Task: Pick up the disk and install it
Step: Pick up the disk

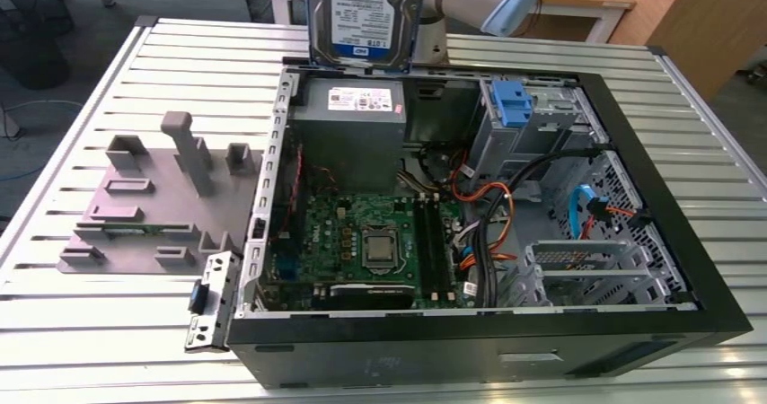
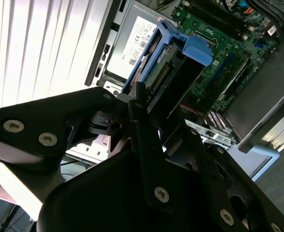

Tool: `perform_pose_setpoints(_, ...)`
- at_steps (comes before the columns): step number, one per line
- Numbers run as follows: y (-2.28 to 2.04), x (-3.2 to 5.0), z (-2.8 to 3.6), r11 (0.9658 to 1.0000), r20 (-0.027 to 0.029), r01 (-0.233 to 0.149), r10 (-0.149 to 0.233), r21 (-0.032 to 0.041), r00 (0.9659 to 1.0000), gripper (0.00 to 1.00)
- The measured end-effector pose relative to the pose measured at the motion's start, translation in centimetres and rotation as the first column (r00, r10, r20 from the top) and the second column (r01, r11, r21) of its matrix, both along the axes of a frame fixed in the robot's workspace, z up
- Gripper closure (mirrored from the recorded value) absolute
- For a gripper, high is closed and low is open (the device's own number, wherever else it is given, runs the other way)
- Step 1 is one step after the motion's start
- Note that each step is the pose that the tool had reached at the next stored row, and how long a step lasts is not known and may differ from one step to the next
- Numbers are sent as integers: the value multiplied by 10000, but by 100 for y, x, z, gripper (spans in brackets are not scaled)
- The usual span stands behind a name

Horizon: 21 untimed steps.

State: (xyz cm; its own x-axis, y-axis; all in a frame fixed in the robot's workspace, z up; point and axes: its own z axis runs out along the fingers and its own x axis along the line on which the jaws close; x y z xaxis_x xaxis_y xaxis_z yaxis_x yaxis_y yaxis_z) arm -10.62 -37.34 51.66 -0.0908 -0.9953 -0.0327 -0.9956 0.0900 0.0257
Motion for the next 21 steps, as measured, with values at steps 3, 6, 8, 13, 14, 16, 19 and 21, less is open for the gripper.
perform_pose_setpoints(3, 0, 64, -3, 10000, 0, -1, 1, 0, 10000, 65)
perform_pose_setpoints(6, 0, 123, -4, 10000, 0, -1, 1, 1, 10000, 65)
perform_pose_setpoints(8, 0, 158, -5, 10000, 0, -1, 1, 1, 10000, 65)
perform_pose_setpoints(13, -1, 200, -7, 10000, 1, -1, 1, 1, 10000, 65)
perform_pose_setpoints(14, -2, 205, -8, 10000, 0, 0, 0, 1, 10000, 65)
perform_pose_setpoints(16, -15, 214, -9, 10000, 0, -1, 1, 0, 10000, 65)
perform_pose_setpoints(19, -48, 224, -12, 10000, 0, -1, 1, 0, 10000, 65)
perform_pose_setpoints(21, -73, 231, -14, 10000, 0, -1, 1, 0, 10000, 65)
